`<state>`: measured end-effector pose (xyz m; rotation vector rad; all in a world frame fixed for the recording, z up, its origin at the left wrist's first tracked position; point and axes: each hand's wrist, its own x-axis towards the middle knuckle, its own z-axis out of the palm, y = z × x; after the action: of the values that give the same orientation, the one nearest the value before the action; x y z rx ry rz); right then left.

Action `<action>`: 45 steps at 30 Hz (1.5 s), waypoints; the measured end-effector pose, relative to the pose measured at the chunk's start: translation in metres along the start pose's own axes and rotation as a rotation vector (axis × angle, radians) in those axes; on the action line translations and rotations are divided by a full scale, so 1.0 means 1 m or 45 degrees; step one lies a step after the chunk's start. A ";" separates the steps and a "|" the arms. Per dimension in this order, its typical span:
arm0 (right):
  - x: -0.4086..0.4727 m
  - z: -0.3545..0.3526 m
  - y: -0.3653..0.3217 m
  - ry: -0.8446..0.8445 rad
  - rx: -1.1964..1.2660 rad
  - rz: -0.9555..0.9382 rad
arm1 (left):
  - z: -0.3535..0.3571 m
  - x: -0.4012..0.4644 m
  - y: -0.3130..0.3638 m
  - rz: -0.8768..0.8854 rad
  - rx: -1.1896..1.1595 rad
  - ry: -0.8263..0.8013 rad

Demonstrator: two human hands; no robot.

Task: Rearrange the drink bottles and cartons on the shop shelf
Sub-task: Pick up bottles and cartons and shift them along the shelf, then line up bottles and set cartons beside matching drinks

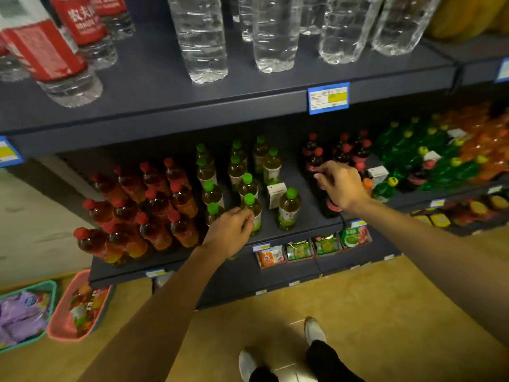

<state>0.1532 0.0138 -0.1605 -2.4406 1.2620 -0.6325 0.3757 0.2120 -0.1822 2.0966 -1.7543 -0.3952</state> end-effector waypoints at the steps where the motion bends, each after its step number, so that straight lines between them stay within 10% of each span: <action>1: 0.002 0.000 0.006 -0.003 0.015 -0.002 | 0.005 0.002 0.005 -0.007 -0.004 -0.010; 29: 0.115 0.134 0.065 -0.874 -0.272 -0.483 | 0.079 0.039 0.061 -0.588 -0.153 0.307; 45: 0.129 0.183 0.069 -0.959 -0.466 -0.361 | 0.077 0.018 0.050 -0.776 -0.147 0.217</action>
<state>0.2671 -0.1164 -0.3178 -2.7461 0.7659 0.4882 0.3014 0.1788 -0.2274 2.4603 -0.9476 -0.4474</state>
